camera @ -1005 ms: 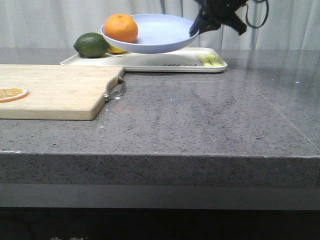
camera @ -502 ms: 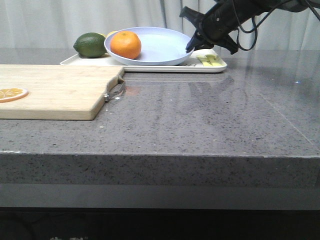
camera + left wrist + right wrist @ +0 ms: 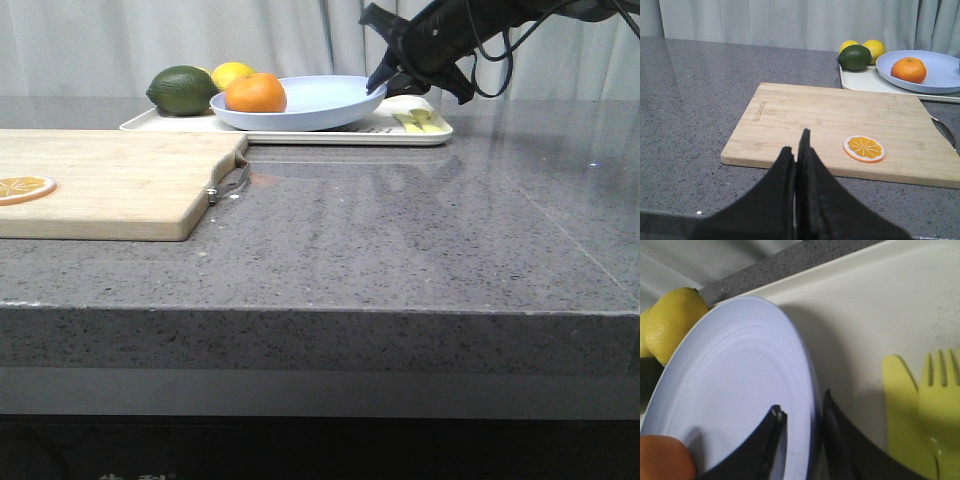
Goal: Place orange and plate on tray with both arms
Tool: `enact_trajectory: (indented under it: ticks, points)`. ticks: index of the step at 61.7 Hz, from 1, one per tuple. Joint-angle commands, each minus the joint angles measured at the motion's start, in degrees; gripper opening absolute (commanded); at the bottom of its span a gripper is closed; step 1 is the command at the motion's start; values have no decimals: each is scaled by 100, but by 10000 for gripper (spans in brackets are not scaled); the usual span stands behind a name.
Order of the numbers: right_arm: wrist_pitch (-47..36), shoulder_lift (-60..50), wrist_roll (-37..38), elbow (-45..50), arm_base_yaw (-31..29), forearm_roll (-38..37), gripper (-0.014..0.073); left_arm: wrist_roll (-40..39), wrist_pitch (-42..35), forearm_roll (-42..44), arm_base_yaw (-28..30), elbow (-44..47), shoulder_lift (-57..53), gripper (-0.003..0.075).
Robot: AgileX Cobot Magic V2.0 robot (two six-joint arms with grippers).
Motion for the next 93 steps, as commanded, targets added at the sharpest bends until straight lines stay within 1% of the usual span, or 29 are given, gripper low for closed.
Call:
enact_trajectory:
  ticks: [1, 5, 11, 21, 24, 27, 32, 35, 38, 40, 44, 51, 62, 71, 76, 83, 93]
  points:
    - [-288, -503, -11, -222, -47, 219, 282, -43, -480, -21, 4, -137, -37, -18]
    - [-22, -600, -17, -291, -124, 205, 312, -43, -480, -21, 4, -137, -37, -18]
    - [672, -838, -23, -493, -312, 99, 346, -43, -480, -21, 4, -137, -37, -18]
    - [1564, -1306, -23, -856, -581, 87, 343, -43, -480, -21, 4, -137, -37, -18]
    - [1888, -1435, -23, -957, -617, 30, 307, -43, -480, -21, 4, -137, -37, -18]
    - [2217, -1552, -23, -1046, -617, -99, 241, -43, -480, -21, 4, -137, -37, -18]
    - [2829, -1735, -23, -1144, -617, -341, 81, -43, -480, -21, 4, -137, -37, -18]
    - [3117, -1813, -65, -1151, -617, -425, 3, -43, -480, -21, 4, -137, -37, -18]
    - [3329, -1879, -80, -1151, -612, -514, -54, -43, -480, -21, 4, -137, -37, -18]
    - [3340, -1910, -80, -1151, -612, -565, -75, -43, -480, -21, 4, -137, -37, -18]
    - [3340, -1998, -80, -1151, -612, -594, -60, -43, -480, -21, 4, -137, -37, -18]
    - [3353, -2171, -146, -1145, -606, -685, -60, -43, -480, -21, 4, -137, -37, -18]
    - [3368, -2661, -288, -1114, -581, -1421, -60, -43, -480, -21, 4, -137, -37, -18]
    - [3368, -3228, -341, -942, -581, -1824, -60, -43, -480, -21, 4, -137, -37, -18]
    - [3362, -3574, -435, -612, -581, -1991, -60, -43, -480, -21, 4, -137, -37, -18]
    - [3358, -4094, -646, 113, -581, -2162, -60, -43, -480, -21, 4, -137, -37, -18]
    - [3348, -4946, -1034, 1649, -581, -2621, -60, -43, -480, -21, 4, -137, -37, -18]
